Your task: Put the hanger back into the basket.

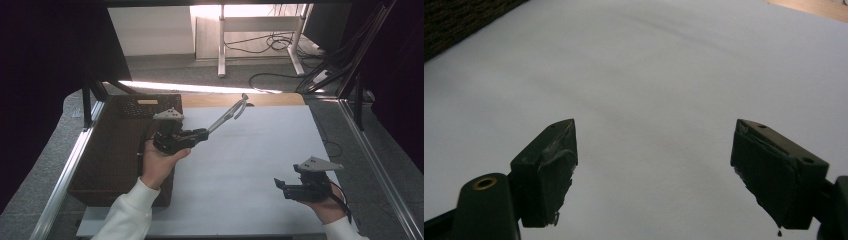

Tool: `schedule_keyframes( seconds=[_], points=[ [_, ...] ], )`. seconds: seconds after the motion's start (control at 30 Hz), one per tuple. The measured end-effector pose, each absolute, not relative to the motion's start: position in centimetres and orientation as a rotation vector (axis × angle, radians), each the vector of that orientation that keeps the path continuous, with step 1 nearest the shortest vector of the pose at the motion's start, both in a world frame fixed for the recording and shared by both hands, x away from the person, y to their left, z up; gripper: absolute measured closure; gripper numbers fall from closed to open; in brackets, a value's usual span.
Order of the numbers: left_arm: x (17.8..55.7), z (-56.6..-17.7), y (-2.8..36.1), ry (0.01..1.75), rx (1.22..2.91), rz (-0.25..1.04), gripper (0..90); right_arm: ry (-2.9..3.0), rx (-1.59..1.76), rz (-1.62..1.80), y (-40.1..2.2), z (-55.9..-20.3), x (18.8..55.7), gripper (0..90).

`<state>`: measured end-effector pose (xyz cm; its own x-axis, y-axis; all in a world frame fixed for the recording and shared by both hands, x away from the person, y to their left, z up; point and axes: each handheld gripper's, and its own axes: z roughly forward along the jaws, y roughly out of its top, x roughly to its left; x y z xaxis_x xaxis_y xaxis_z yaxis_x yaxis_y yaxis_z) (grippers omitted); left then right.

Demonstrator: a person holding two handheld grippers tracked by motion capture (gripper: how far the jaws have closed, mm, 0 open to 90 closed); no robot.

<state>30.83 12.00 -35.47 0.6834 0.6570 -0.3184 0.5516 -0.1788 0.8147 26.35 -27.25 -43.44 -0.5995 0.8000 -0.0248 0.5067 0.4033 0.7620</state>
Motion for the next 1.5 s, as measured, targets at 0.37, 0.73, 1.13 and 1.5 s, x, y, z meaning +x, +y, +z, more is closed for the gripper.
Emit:
schedule_keyframes(
  seconds=[0.37, 0.73, 1.13, 1.5],
  points=[
    [29.7, -34.0, 14.8, 0.942, 1.805, 0.150, 81.9, 2.280, 1.127, 1.033, -27.3, -43.5, 26.4, 19.1],
    [29.0, -33.2, 17.5, 0.957, 1.768, 0.177, 81.9, 2.282, 1.126, 1.027, -27.2, -43.6, 26.5, 19.1],
    [28.0, -32.7, 20.7, 0.981, 1.734, 0.206, 81.9, 2.285, 1.129, 1.020, -27.1, -43.7, 26.5, 19.1],
    [27.2, -33.0, 23.9, 1.019, 1.702, 0.226, 81.9, 2.283, 1.129, 1.015, -27.1, -43.7, 26.5, 19.1]
  ],
)
